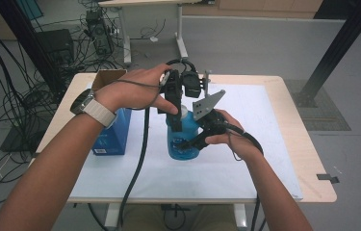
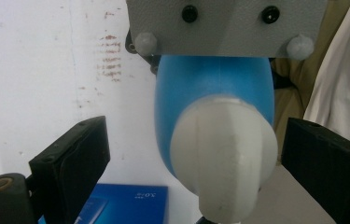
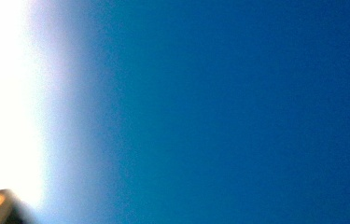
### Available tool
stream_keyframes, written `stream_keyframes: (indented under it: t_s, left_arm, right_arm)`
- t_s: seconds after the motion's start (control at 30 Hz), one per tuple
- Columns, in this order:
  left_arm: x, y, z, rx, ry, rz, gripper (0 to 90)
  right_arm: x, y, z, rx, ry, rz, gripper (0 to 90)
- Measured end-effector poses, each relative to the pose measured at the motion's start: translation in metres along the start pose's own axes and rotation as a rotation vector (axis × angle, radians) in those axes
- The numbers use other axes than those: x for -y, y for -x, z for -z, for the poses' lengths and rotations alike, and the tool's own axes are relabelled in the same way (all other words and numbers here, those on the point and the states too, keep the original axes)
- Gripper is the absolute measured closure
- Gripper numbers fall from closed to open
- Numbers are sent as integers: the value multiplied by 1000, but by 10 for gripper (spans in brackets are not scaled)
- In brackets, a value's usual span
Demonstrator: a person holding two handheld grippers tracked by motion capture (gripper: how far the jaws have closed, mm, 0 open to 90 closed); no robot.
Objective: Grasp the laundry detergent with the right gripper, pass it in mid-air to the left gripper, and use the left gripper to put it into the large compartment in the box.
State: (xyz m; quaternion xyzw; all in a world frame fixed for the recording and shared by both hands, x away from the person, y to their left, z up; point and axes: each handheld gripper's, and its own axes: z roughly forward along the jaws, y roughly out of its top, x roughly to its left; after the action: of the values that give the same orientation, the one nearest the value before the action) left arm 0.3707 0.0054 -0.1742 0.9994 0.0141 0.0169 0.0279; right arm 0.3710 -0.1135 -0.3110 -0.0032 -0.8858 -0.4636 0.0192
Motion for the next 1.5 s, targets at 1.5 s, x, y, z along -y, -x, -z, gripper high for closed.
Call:
stream_keyframes:
  t_s: [1.5]
  left_arm:
    - [4,-2,-3,-5,7,12,89]
  right_arm:
    - [-1,-2,0,-6,6,6,438]
